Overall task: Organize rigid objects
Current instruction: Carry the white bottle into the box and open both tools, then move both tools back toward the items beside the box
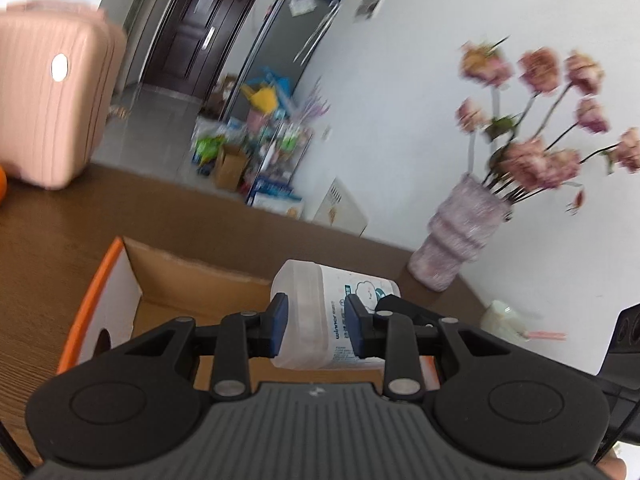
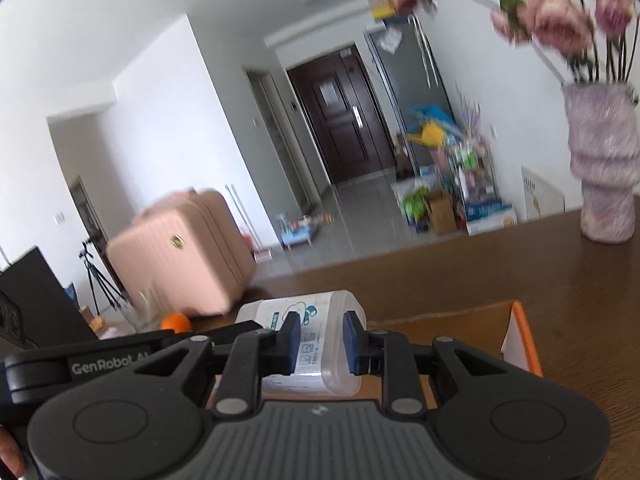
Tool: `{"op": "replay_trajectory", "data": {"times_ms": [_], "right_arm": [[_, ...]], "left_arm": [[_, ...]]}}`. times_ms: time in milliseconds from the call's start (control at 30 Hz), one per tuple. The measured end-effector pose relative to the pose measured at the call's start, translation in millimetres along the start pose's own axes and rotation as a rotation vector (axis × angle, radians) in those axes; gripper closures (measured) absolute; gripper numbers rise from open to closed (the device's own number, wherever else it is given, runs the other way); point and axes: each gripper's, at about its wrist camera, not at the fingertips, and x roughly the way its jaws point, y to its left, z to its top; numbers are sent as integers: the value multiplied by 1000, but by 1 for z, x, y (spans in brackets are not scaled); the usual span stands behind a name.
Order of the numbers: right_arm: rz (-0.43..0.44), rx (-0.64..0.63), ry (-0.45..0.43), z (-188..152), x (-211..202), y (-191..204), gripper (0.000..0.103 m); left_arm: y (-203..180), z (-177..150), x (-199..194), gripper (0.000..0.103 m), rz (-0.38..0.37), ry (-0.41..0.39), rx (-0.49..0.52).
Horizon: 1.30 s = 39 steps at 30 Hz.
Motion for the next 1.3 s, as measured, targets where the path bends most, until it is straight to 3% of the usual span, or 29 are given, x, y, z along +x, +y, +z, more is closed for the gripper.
{"op": "replay_trajectory", "data": {"times_ms": [200,333,467,500,567,633,700,867,1033,1300], "right_arm": [[-65,8,97,-17,39,-14,79],[-65,13,127,-22,48,-16,80],[-81,-48,103,-20,44,-9,62],[-81,-64,98,-18,41,-5,61],[-84,-103,72,-14,30,1,58],[-110,-164,30,-12,12,6,47],[-150,-201,-9,-10,-9,5,34],[-233,-185,-42,-6,-66,-13,24],[-298,-169,-84,-11,-120,-21,17],[-261,-199,-126,-30,-182,1,13]], "left_arm": [[13,-16,41,74,70,119,25],[17,-20,48,75,86,138,31],[19,-16,44,74,124,131,35],[18,-14,41,73,137,124,43],[15,-10,28,62,155,82,74],[13,-11,9,46,194,19,129],[11,-15,-11,38,247,-40,197],[10,-22,-61,14,327,-84,320],[2,-33,-115,3,382,-137,402],[-23,-57,-181,0,361,-203,433]]}}
